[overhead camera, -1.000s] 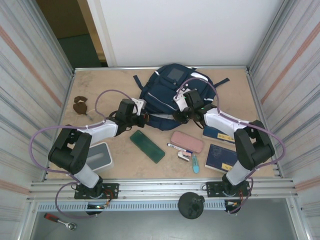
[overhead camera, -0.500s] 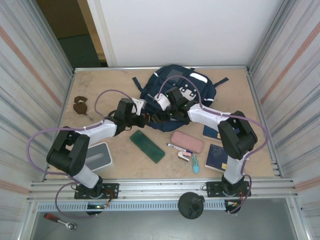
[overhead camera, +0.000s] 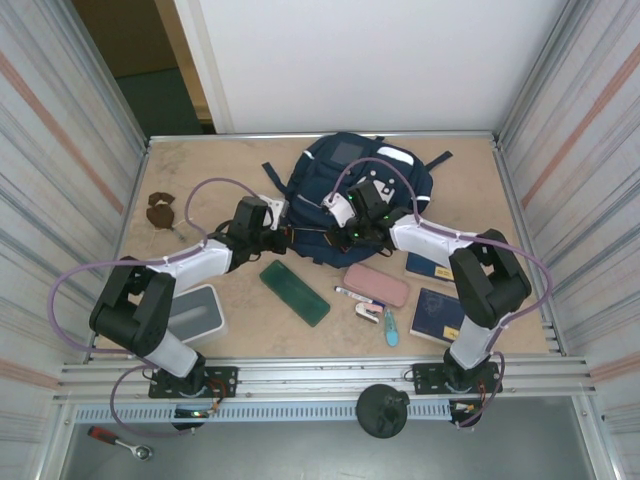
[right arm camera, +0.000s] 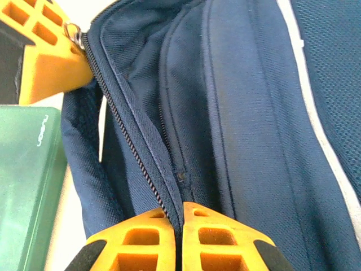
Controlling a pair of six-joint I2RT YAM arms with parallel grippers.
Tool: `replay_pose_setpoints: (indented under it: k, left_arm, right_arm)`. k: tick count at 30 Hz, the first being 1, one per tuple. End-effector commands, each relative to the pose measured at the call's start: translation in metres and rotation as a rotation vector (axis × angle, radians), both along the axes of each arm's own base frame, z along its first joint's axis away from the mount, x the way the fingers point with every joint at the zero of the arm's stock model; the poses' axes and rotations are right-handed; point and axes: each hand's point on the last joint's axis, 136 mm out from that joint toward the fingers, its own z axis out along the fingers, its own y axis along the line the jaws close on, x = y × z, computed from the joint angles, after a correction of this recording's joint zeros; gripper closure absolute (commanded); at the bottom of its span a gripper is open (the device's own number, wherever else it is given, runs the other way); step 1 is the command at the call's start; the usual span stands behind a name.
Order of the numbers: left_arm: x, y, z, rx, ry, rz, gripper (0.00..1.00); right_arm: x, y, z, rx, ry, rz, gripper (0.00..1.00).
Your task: Pack the student bag
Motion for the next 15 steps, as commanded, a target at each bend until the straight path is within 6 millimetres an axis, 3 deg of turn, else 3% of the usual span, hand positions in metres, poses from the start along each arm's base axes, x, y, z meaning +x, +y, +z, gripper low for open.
replay_pose_setpoints:
  k: [1, 8, 15]
  left_arm:
    - [0.014, 0.048, 0.001, 0.118, 0.003, 0.179, 1.00]
    - [0.010, 0.032, 0.006, 0.065, 0.026, 0.106, 1.00]
    - [0.019, 0.013, 0.028, -0.035, 0.004, 0.072, 1.00]
  right_arm:
    - [0.016, -0.047, 0.004, -0.090, -0.034, -0.108, 1.00]
    - [0.026, -0.050, 0.008, -0.093, -0.041, -0.111, 1.00]
    - [0.046, 0.000, 0.024, -0.069, -0.065, -0.001, 1.00]
